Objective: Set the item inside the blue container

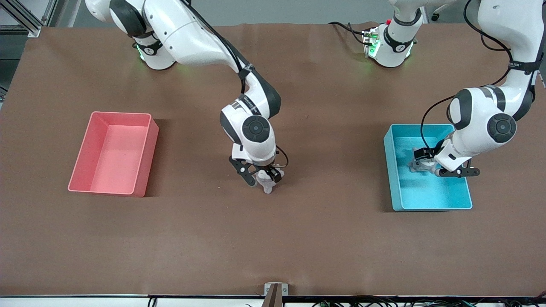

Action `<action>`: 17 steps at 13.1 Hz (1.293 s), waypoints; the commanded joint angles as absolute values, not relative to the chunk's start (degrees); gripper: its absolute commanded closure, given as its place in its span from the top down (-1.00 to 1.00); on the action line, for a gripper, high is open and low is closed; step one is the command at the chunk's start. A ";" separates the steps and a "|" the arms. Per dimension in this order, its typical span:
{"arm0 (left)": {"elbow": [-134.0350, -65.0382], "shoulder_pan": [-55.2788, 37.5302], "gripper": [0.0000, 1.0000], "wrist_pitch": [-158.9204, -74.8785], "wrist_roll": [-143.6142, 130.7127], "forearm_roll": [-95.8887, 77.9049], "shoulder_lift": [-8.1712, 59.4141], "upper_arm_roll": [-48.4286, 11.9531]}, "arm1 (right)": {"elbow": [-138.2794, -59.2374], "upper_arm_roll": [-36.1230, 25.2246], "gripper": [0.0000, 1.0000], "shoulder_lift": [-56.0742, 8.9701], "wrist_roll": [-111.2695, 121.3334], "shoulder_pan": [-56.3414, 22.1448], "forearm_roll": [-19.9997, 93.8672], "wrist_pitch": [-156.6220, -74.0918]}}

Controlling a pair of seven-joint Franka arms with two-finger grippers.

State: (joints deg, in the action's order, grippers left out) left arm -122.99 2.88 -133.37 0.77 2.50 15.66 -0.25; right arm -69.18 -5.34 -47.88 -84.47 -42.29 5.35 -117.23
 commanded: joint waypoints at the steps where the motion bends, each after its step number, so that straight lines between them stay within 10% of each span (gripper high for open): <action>1: -122.00 3.08 0.99 -129.57 1.23 3.52 12.75 -0.79 | -69.78 -4.83 1.00 -41.51 -72.83 -37.55 5.71 -112.33; 9: -107.95 2.73 0.99 -109.36 -12.87 2.90 10.28 -15.70 | -76.88 -5.27 1.00 -27.88 -22.47 -16.20 4.05 -97.03; 17: -88.10 -13.33 1.00 -109.77 -59.96 3.34 27.04 -22.41 | -86.30 -5.27 1.00 -18.64 1.30 -1.77 -1.67 -96.86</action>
State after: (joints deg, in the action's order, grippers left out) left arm -96.07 -9.41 -110.74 -49.60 2.49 20.27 -22.56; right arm -81.50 -6.58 -22.85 -1.51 -3.73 -0.15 -96.13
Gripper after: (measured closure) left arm 0.000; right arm 0.000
